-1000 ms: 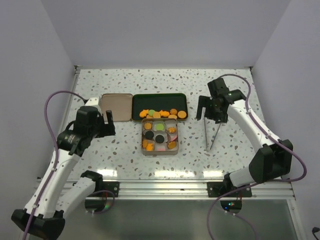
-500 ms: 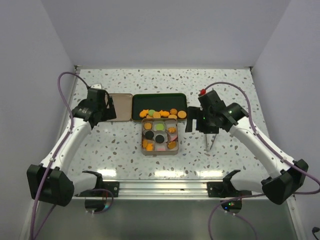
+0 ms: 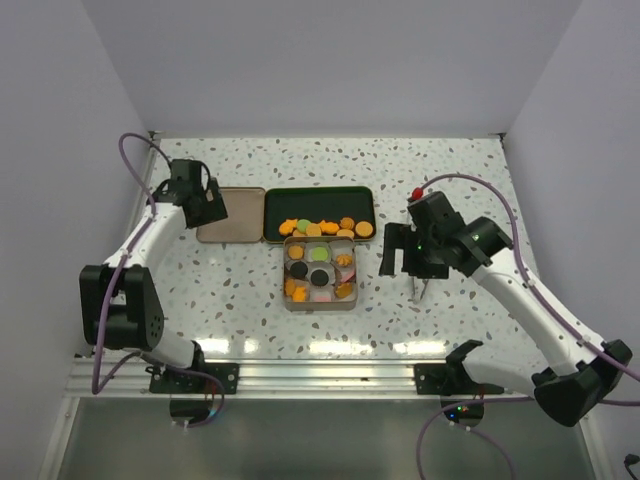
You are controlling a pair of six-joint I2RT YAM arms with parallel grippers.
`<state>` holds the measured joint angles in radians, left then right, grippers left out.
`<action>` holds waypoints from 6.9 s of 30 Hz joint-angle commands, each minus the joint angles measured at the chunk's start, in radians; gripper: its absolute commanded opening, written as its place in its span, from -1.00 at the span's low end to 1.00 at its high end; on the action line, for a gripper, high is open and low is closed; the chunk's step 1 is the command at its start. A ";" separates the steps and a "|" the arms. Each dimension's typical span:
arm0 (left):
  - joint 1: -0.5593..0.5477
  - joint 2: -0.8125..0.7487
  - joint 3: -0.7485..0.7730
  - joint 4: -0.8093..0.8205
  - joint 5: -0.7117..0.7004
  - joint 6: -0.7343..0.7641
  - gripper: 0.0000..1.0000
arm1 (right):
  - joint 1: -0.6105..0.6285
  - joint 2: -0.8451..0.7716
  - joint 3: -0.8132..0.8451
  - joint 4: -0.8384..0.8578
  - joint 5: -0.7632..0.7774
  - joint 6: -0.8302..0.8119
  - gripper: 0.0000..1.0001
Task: Pack the cookies
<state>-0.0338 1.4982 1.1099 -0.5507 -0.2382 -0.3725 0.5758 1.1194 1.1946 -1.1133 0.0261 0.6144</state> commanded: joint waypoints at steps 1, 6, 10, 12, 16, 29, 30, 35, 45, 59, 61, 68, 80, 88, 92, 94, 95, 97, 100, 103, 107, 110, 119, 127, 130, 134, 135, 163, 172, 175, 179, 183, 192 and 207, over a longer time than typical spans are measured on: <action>0.026 0.072 0.059 0.080 0.019 0.012 1.00 | 0.001 0.046 0.062 0.000 -0.023 0.002 0.84; 0.034 0.166 0.071 0.113 0.040 0.003 1.00 | 0.001 0.123 0.102 0.013 -0.069 -0.053 0.84; 0.034 0.227 0.105 0.132 0.045 0.004 0.92 | 0.001 0.233 0.157 0.004 -0.072 -0.117 0.84; 0.060 0.263 0.122 0.132 0.042 0.004 0.89 | 0.001 0.266 0.184 -0.002 -0.077 -0.133 0.84; 0.069 0.315 0.168 0.140 0.031 0.007 0.86 | 0.001 0.347 0.259 -0.005 -0.103 -0.163 0.84; 0.110 0.435 0.234 0.159 0.053 -0.011 0.60 | -0.002 0.539 0.388 -0.045 -0.110 -0.272 0.83; 0.117 0.447 0.237 0.161 0.054 -0.013 0.58 | -0.002 0.545 0.393 -0.045 -0.114 -0.274 0.83; 0.133 0.490 0.275 0.152 0.051 -0.013 0.39 | -0.005 0.569 0.399 -0.040 -0.120 -0.285 0.83; 0.166 0.542 0.269 0.152 0.043 0.003 -0.64 | -0.016 0.553 0.372 -0.034 -0.117 -0.288 0.83; 0.181 0.266 0.258 0.175 0.036 -0.065 -1.00 | -0.016 0.543 0.523 -0.054 -0.201 -0.216 0.82; 0.181 0.219 0.263 0.195 0.043 -0.056 -1.00 | -0.016 0.559 0.597 -0.065 -0.248 -0.185 0.82; 0.164 -0.079 0.165 0.348 0.053 -0.046 -1.00 | -0.016 0.626 0.776 0.018 -0.593 0.040 0.85; -0.130 -0.444 0.082 0.480 -0.062 0.191 -1.00 | -0.013 0.652 0.729 0.785 -0.893 0.852 0.95; -0.173 -0.575 0.126 0.374 -0.128 0.225 -1.00 | -0.021 0.567 0.619 1.110 -0.801 1.119 0.97; -0.175 -0.605 0.137 0.344 -0.162 0.247 -1.00 | -0.019 0.536 0.536 1.196 -0.753 1.206 0.97; -0.175 -0.619 0.134 0.341 -0.170 0.253 -1.00 | -0.019 0.531 0.519 1.244 -0.747 1.260 0.97; -0.175 -0.624 0.134 0.339 -0.173 0.256 -1.00 | -0.019 0.531 0.513 1.265 -0.740 1.289 0.97; -0.176 -0.636 0.136 0.337 -0.181 0.260 -1.00 | -0.017 0.528 0.507 1.282 -0.727 1.330 0.97; -0.176 -0.650 0.139 0.342 -0.188 0.276 -1.00 | -0.019 0.533 0.511 1.259 -0.721 1.406 0.97; -0.176 -0.659 0.142 0.351 -0.190 0.293 -1.00 | -0.019 0.566 0.565 1.178 -0.735 1.429 0.97; -0.176 -0.659 0.151 0.360 -0.165 0.297 -1.00 | -0.017 0.626 0.689 1.071 -0.746 1.411 0.97; -0.176 -0.662 0.157 0.370 -0.151 0.300 -1.00 | -0.014 0.666 0.720 1.066 -0.747 1.430 0.97; -0.176 -0.681 0.143 0.416 -0.131 0.339 -1.00 | 0.007 0.783 0.810 1.046 -0.764 1.463 0.97; -0.176 -0.679 0.133 0.440 -0.118 0.368 -1.00 | 0.048 0.855 0.875 1.055 -0.775 1.499 0.97; -0.178 -0.679 0.116 0.448 -0.128 0.405 -1.00 | 0.058 0.873 0.907 1.057 -0.787 1.507 0.95; -0.176 -0.679 0.108 0.463 -0.162 0.472 -1.00 | 0.053 0.893 0.945 1.003 -0.850 1.457 0.88; -0.176 -0.675 0.107 0.465 -0.171 0.484 -1.00 | 0.053 0.904 0.964 0.976 -0.871 1.437 0.88; -0.230 -0.619 0.108 0.620 -0.288 0.768 -1.00 | 0.124 0.996 1.000 1.050 -1.055 1.524 0.89; -0.288 -0.622 0.076 0.635 -0.340 0.805 -1.00 | 0.156 1.057 1.070 1.177 -1.028 1.660 0.77; -0.307 -0.625 0.061 0.649 -0.362 0.825 -1.00 | 0.156 1.056 1.054 1.216 -1.016 1.688 0.73; -0.328 -0.635 0.048 0.650 -0.369 0.828 -1.00 | 0.156 1.048 1.030 1.288 -0.986 1.740 0.51; -0.345 -0.645 0.025 0.649 -0.377 0.816 -1.00 | 0.156 1.068 1.043 1.334 -0.962 1.779 0.15; -0.360 -0.664 0.008 0.597 -0.375 0.784 -1.00 | 0.154 1.070 1.001 1.481 -0.852 1.872 -0.72; -0.362 -0.593 0.165 0.204 -0.280 0.597 -0.65 | -0.034 0.994 0.855 1.589 -0.776 1.829 -1.00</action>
<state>-0.3897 0.9150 1.2346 -0.2562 -0.5640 0.2939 0.6022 2.2024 2.0991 0.3847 -0.7589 2.0399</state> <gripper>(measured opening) 0.165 0.193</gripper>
